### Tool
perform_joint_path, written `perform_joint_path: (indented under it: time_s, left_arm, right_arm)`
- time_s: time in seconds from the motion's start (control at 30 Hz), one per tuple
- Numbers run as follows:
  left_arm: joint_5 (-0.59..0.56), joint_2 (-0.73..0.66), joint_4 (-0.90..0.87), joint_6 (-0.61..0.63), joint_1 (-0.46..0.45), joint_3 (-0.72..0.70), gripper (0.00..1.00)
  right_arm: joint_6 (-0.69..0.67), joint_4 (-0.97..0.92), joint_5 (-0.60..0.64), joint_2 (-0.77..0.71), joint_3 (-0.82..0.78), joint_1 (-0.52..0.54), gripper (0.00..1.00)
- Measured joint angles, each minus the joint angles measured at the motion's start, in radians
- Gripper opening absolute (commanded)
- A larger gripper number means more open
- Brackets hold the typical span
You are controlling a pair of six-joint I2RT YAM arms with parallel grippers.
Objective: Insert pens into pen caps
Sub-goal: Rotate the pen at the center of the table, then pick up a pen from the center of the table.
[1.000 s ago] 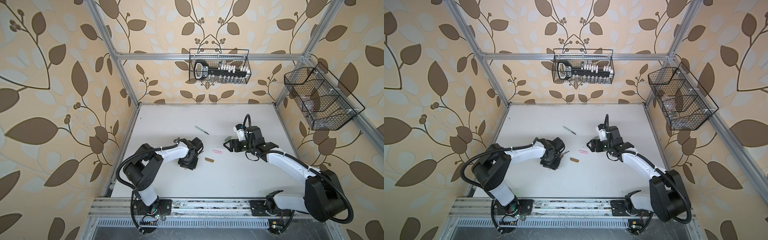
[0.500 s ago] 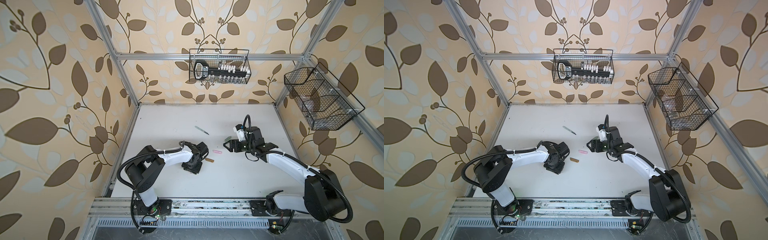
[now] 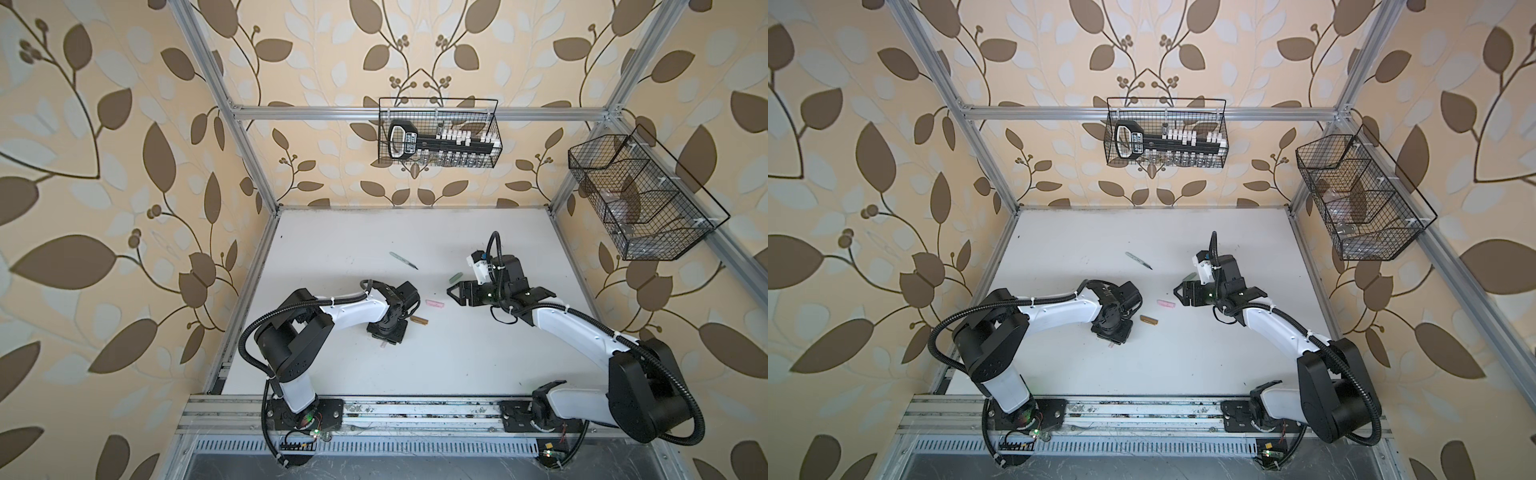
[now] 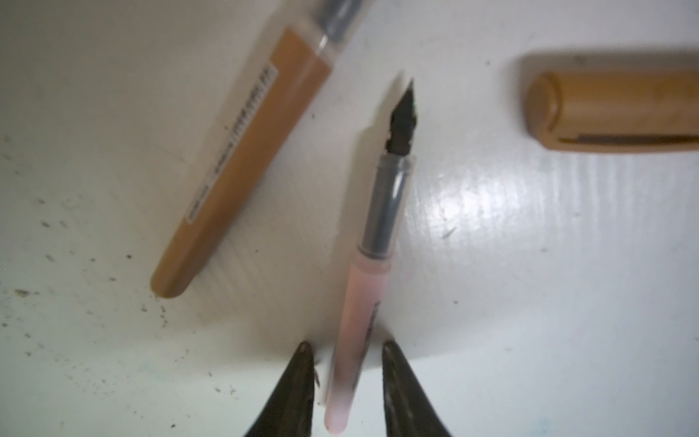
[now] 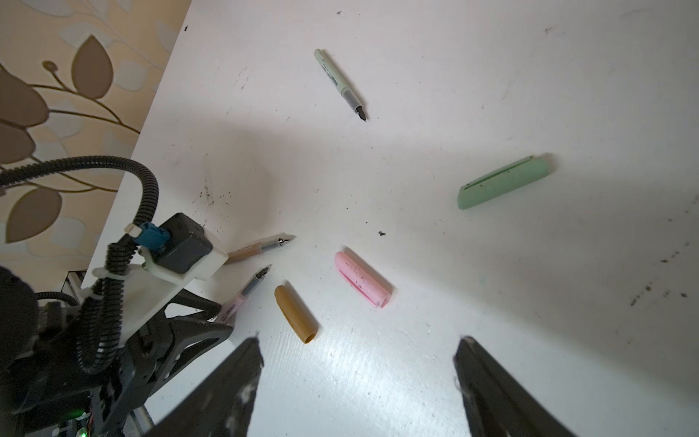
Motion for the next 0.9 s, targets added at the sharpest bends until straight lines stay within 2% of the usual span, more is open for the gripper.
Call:
perform_joint_path:
  time_s: [0.57, 0.9]
  left_arm:
    - [-0.022, 0.001, -0.005, -0.026, -0.028, 0.002, 0.27]
    - [-0.022, 0.001, -0.005, -0.039, -0.045, 0.002, 0.17]
  right_arm:
    - [0.006, 0.020, 0.014, 0.045, 0.000, 0.019, 0.82]
    - [0.002, 0.019, 0.035, 0.052, 0.000, 0.031, 0.82]
